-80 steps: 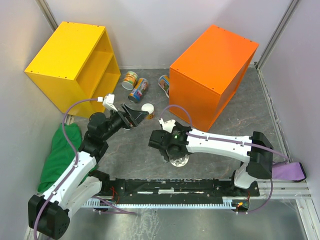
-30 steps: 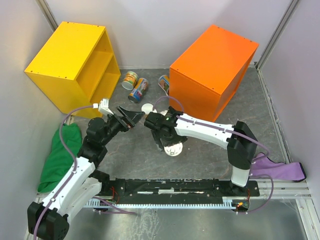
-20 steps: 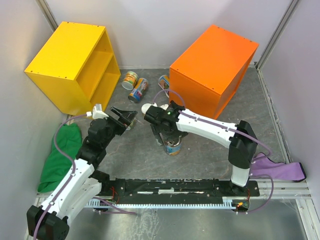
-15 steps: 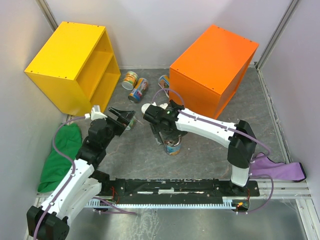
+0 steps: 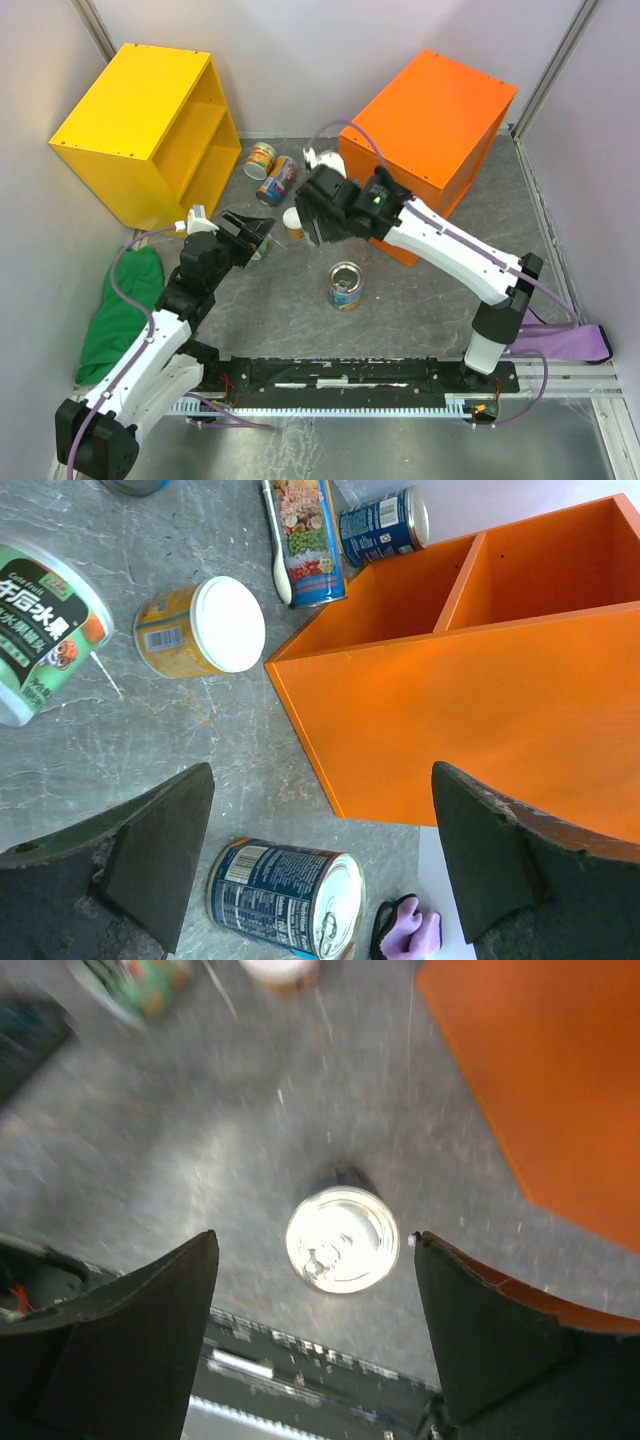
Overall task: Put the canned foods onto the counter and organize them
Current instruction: Adjust the canned food at the center of the board, then move the counter to the center of the board.
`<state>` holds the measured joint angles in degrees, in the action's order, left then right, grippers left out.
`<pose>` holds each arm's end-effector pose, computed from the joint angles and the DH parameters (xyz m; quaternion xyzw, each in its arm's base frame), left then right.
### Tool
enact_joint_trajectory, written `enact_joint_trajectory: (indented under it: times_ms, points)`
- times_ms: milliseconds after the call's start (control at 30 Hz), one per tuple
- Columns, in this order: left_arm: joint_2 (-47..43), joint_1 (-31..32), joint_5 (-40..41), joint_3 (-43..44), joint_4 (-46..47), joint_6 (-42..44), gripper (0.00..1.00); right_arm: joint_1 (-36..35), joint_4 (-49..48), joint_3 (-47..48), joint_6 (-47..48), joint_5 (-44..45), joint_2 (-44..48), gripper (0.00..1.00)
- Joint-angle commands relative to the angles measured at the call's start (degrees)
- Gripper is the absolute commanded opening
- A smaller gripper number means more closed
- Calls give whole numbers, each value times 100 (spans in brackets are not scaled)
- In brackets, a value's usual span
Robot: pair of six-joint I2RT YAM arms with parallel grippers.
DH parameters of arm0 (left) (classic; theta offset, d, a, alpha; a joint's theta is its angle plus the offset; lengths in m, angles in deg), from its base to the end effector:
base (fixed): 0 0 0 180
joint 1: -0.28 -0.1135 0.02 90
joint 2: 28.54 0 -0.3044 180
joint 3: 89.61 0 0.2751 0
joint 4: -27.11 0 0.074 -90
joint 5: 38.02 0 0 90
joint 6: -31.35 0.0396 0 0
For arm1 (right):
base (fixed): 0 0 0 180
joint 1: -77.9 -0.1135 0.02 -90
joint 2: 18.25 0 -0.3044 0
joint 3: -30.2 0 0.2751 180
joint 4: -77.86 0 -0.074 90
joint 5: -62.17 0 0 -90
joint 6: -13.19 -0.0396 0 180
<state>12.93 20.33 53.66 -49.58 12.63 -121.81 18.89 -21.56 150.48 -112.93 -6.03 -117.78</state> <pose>0.1659 -0.0593 0.2770 -0.3014 0.7391 -0.3912 0.4581 0.2100 0.3210 0.4154 -0.1399 0.9390 0.0654 0.3072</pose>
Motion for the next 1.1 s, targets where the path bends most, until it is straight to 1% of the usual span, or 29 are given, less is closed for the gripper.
enact_joint_trajectory:
  times_ms: [0, 167, 267, 300, 367, 400, 500, 633, 867, 1067]
  points:
    - [222, -15, -305, 431, 547, 200, 94, 218, 173, 1593, 617, 605, -558, 84]
    - [301, -11, -459, 530, 624, 232, 94, 466, 355, 3481, 1031, 592, -1650, 76]
    - [271, -9, -535, 484, 626, 212, 93, 615, 412, 4455, 1274, 481, -2369, 69]
    - [267, -10, -561, 471, 633, 215, 93, 640, 359, 4627, 1377, 490, -2500, 68]
    - [257, -10, -663, 422, 694, 196, 93, 644, 66, 4609, 1693, 598, -2623, 65]
    - [262, -10, -729, 378, 767, 186, 92, 642, -178, 4447, 1850, 682, -2608, 65]
    - [282, -6, -906, 251, 1022, 166, 91, 645, -827, 4156, 2312, 1194, -2622, 64]
    - [286, -6, -1115, 71, 1315, 168, 91, 647, -1326, 4151, 2940, 1935, -2897, 65]
    - [248, -3, -1250, -43, 1448, 283, 91, 636, -2411, 4148, 3942, 3098, -3540, 67]
    - [288, -11, -1369, -58, 1653, 362, 91, 741, -3118, 3952, 4475, 4126, -3859, 67]
